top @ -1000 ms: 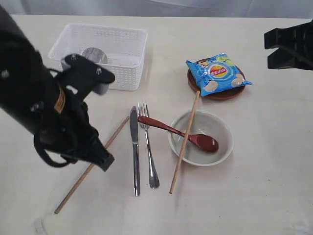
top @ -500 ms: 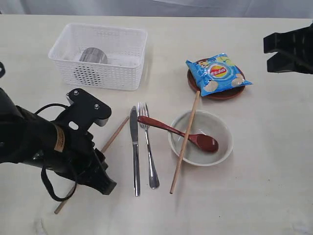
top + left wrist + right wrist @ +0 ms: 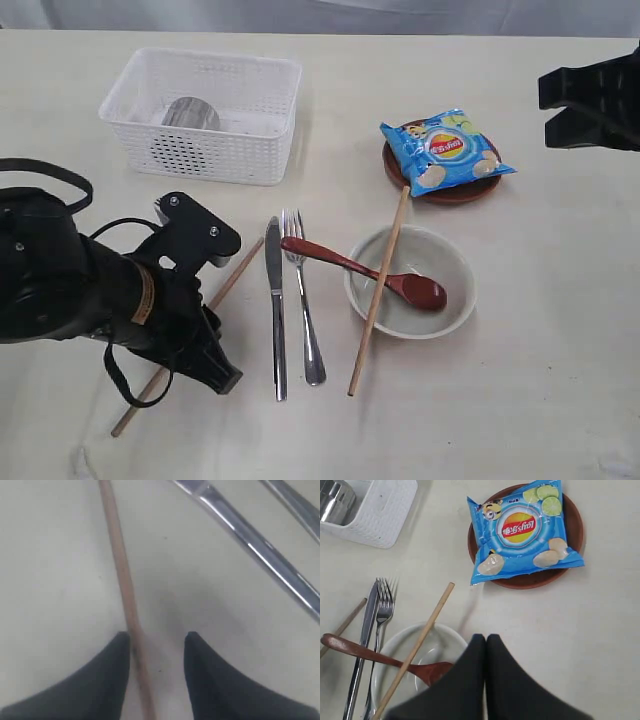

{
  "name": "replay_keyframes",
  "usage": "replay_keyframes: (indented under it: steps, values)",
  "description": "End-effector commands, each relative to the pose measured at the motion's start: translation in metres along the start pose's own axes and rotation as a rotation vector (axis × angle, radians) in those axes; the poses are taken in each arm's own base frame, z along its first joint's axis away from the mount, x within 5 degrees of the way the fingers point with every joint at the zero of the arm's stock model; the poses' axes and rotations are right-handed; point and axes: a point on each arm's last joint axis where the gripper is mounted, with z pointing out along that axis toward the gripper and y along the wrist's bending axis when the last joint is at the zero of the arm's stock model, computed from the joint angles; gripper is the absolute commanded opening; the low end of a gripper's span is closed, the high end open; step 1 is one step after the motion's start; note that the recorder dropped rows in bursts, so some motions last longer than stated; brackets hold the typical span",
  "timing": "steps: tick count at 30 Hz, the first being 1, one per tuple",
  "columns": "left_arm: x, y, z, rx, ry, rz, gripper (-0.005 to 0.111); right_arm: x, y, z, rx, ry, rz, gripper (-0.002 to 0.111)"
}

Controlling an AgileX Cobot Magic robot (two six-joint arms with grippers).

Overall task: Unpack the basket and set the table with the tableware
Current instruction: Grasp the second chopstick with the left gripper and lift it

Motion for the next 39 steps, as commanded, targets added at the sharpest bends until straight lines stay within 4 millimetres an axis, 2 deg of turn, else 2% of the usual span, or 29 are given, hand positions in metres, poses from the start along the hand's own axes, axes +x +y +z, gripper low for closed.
replay_keyframes:
  steps: [1, 8, 15, 17, 19, 21, 23, 27, 28, 35, 38, 39]
  values:
    - [0.0, -0.001, 0.003, 0.003, -0.009, -0.005, 0.035, 0.0, 0.0, -0.001, -0.004, -0.017, -0.001, -0.001]
    - [0.008, 0.0, 0.023, -0.015, 0.074, 0.009, 0.035, 0.0, 0.0, -0.001, -0.004, -0.017, -0.001, -0.001]
    - [0.007, -0.001, 0.024, -0.009, 0.058, -0.022, 0.035, 0.0, 0.0, -0.001, -0.003, -0.017, -0.003, -0.001]
    - [0.007, -0.001, 0.024, -0.013, 0.066, -0.041, 0.03, 0.0, 0.0, -0.001, -0.003, -0.017, -0.003, -0.001]
    - [0.007, -0.001, 0.024, -0.014, 0.066, -0.076, 0.018, 0.0, 0.0, -0.001, -0.003, -0.017, -0.003, -0.001]
    - [0.007, -0.001, 0.024, -0.013, 0.06, -0.118, 0.012, 0.0, 0.0, -0.001, -0.005, -0.017, -0.001, -0.001]
    - [0.004, -0.002, 0.024, -0.007, 0.046, -0.149, 0.017, 0.0, 0.0, -0.001, -0.005, -0.017, -0.001, -0.001]
    - [0.001, -0.002, 0.022, -0.009, 0.04, -0.152, 0.044, 0.0, 0.0, -0.001, -0.005, -0.017, -0.001, -0.001]
    - [0.001, -0.001, 0.022, -0.017, 0.05, -0.152, 0.048, 0.0, 0.0, -0.001, -0.005, -0.017, -0.001, -0.001]
    - [-0.006, 0.001, 0.019, -0.055, 0.073, -0.148, 0.038, 0.0, 0.0, -0.001, -0.005, -0.017, -0.001, -0.001]
    - [-0.003, 0.003, 0.019, -0.074, 0.103, -0.17, 0.038, 0.0, 0.0, -0.001, -0.005, -0.017, -0.001, -0.001]
    - [0.0, 0.004, 0.019, -0.092, 0.133, -0.17, 0.033, 0.0, 0.0, -0.001, -0.005, -0.017, -0.001, -0.001]
